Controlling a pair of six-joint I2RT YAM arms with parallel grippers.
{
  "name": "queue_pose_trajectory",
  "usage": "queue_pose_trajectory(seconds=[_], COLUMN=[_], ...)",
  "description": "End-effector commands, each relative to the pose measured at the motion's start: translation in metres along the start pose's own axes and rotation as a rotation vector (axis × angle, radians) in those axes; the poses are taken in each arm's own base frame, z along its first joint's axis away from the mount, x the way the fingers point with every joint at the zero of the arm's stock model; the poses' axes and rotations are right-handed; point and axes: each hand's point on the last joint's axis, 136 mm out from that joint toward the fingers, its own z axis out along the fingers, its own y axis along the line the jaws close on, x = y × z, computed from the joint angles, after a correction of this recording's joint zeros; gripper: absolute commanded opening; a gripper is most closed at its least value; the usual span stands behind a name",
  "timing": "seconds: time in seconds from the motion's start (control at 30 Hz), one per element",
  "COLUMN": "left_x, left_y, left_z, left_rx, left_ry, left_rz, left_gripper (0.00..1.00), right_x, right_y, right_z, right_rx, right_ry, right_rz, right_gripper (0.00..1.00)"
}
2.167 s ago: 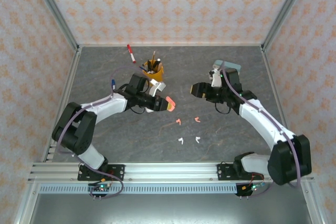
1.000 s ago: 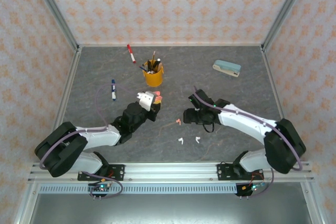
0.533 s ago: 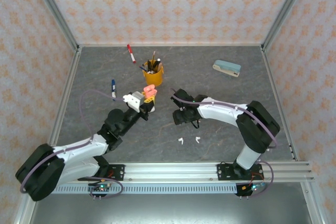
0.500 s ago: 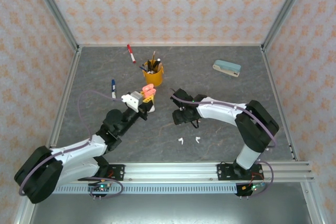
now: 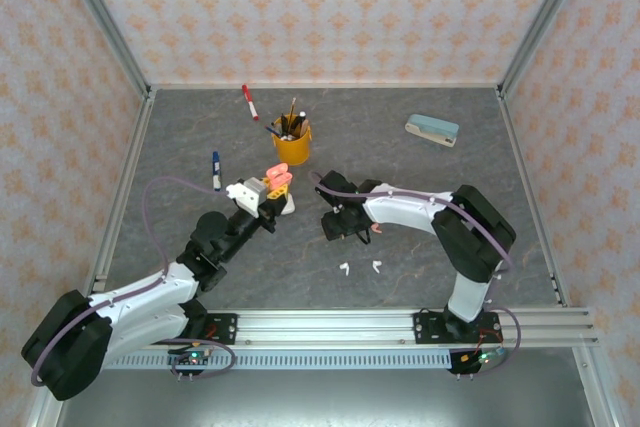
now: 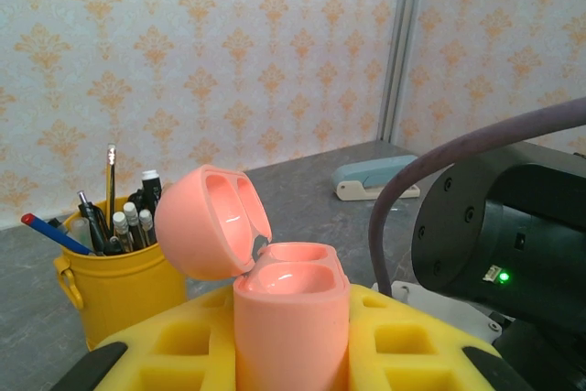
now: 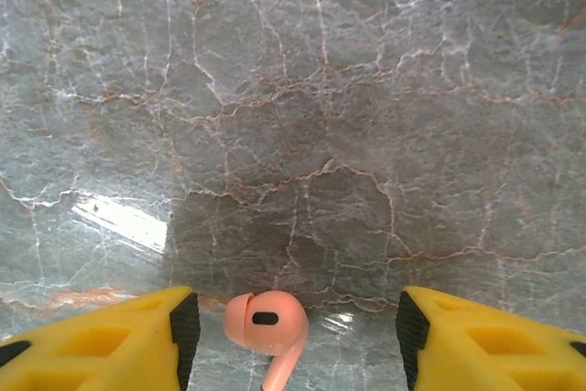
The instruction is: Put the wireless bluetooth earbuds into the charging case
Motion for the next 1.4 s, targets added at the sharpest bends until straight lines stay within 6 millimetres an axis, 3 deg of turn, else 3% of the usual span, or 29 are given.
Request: queue_pose_trajectory(seconds=[0.0, 0.87, 1.37], left_x=[-0.001, 0.006, 0.006], left_y=[0.002, 0.003, 0.003], left_z=[-0.002, 0.004, 0.006], left_rx=[0.002, -0.003, -0.003], left_ry=[-0.006, 0.020, 0.023], left_rz=[0.004, -0.026, -0.032], left_gripper=[0.00, 0.00, 0.00], right_x=[0.001, 0.004, 0.011], right_y=[0.001, -0.003, -0.001], right_z=[0.002, 0.012, 0.014], right_rx=[0.012, 0.053, 0.060], right_ry=[0.016, 0.062, 0.077], right_rz=[-0.022, -0.044, -0.046], right_gripper=[0.58, 0.41, 0.38])
